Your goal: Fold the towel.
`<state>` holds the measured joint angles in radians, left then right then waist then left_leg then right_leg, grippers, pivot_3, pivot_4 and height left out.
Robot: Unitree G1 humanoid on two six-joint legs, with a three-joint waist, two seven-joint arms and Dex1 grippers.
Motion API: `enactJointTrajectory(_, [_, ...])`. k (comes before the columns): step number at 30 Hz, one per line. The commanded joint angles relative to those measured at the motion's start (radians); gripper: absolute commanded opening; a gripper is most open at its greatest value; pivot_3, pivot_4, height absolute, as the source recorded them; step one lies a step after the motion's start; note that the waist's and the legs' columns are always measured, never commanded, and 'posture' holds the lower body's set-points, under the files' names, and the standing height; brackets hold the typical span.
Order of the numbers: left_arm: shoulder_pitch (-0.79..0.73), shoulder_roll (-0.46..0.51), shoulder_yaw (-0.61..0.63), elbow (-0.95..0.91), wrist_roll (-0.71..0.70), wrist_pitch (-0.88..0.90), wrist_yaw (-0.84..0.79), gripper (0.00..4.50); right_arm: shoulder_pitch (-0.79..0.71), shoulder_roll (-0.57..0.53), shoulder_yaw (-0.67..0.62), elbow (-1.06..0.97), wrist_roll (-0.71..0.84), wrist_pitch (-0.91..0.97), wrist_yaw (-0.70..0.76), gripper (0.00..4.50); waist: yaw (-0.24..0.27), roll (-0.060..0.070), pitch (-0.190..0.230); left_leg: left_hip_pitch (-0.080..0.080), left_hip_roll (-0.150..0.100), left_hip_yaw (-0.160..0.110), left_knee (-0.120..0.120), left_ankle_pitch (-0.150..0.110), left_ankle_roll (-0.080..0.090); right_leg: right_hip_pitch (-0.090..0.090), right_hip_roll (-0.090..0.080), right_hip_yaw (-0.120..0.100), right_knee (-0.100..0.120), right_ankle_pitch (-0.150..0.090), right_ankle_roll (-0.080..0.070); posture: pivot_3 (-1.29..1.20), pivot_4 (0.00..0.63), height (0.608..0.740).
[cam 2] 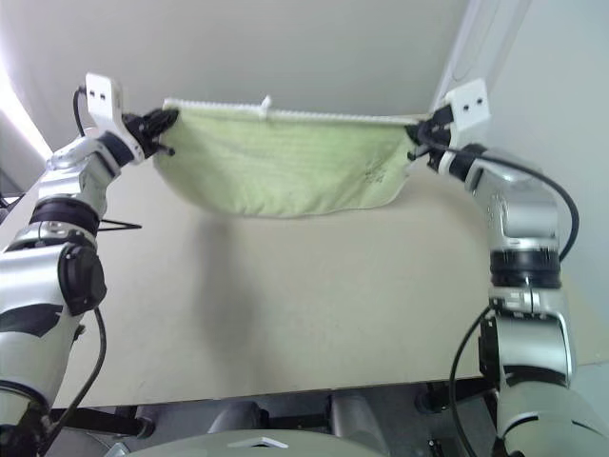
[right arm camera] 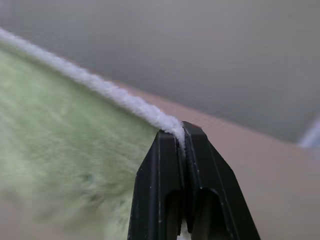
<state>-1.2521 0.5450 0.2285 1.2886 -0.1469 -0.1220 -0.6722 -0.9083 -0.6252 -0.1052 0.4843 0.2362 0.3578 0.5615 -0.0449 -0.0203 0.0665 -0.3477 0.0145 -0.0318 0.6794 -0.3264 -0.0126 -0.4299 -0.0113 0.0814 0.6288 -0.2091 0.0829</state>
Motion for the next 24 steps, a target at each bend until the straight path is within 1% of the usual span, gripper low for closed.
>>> enactJointTrajectory(1, [-0.077,0.035,0.012,0.02,0.033,-0.056,0.094,0.13,-0.114,-0.039,-0.034,0.13,-0.038,-0.096,-0.014,0.03,-0.003,0.0,0.0,-0.003,0.0,0.0,0.0,0.0,0.0,-0.003,0.0,0.0,0.001,0.0,0.0,0.0,0.0,0.712])
enactJointTrajectory(3, [-0.089,0.047,-0.011,0.027,0.064,-0.07,0.076,0.13,-0.125,-0.058,-0.029,0.115,-0.033,-0.105,0.033,0.03,-0.002,0.0,0.0,-0.009,0.0,0.0,0.0,0.0,0.0,-0.01,0.0,0.0,0.002,0.0,0.0,0.0,0.0,0.712])
enactJointTrajectory(6, [-0.066,0.071,-0.025,0.024,0.08,-0.069,-0.035,0.13,-0.044,-0.081,-0.034,-0.017,0.018,-0.04,0.13,0.03,-0.001,0.001,0.0,-0.01,0.0,0.0,-0.002,0.0,0.0,-0.011,0.0,0.0,0.002,0.0,0.0,0.0,0.0,0.712])
enactJointTrajectory(7, [-0.051,0.081,-0.026,0.02,0.081,-0.073,-0.08,0.13,0.001,-0.09,-0.033,-0.075,0.033,-0.013,0.159,0.03,-0.001,0.001,0.0,-0.01,0.0,0.0,-0.003,0.0,0.0,-0.012,0.0,0.0,0.002,0.0,0.0,0.0,0.0,0.712])
enactJointTrajectory(11, [0.057,0.137,-0.033,-0.007,0.072,-0.063,-0.295,0.13,0.261,-0.149,-0.039,-0.364,0.105,0.084,0.264,0.03,-0.002,0.001,-0.001,-0.01,0.0,0.0,-0.003,-0.001,0.001,-0.011,0.0,0.0,0.002,0.0,0.0,0.0,0.0,0.712])
enactJointTrajectory(14, [0.19,0.172,-0.043,-0.058,0.058,-0.066,-0.452,0.13,0.445,-0.183,-0.067,-0.548,0.169,0.174,0.303,0.03,-0.003,0.002,-0.001,-0.009,0.0,0.0,-0.001,-0.001,0.001,-0.01,0.0,0.0,0.003,0.0,0.0,0.0,0.0,0.712])
enactJointTrajectory(16, [0.281,0.189,-0.028,-0.121,0.018,0.006,-0.554,0.13,0.541,-0.2,-0.089,-0.649,0.195,0.205,0.309,0.03,-0.003,0.002,-0.001,-0.009,0.0,0.0,0.001,0.0,0.001,-0.01,0.001,0.0,0.004,-0.001,-0.001,0.0,0.0,0.712])
enactJointTrajectory(19, [0.442,0.223,-0.033,-0.272,-0.025,0.119,-0.689,0.13,0.603,-0.214,-0.14,-0.712,0.223,0.253,0.281,0.03,-0.006,0.002,0.0,-0.008,0.0,0.0,0.004,0.0,0.001,-0.009,0.001,0.0,0.005,-0.001,-0.002,0.0,0.0,0.712])
enactJointTrajectory(21, [0.57,0.251,-0.034,-0.414,-0.055,0.189,-0.745,0.13,0.652,-0.235,-0.178,-0.768,0.261,0.295,0.303,0.03,-0.004,0.002,0.0,-0.007,0.0,0.0,0.005,0.0,0.0,-0.007,0.001,0.0,0.005,-0.003,-0.004,0.0,0.0,0.712])
enactJointTrajectory(24, [0.713,0.297,-0.013,-0.561,-0.097,0.283,-0.761,0.13,0.734,-0.265,-0.213,-0.861,0.321,0.35,0.332,0.03,0.0,0.001,-0.001,0.0,0.002,0.0,0.005,0.0,0.0,-0.001,0.001,0.0,0.005,-0.003,-0.004,0.0,0.0,0.712])
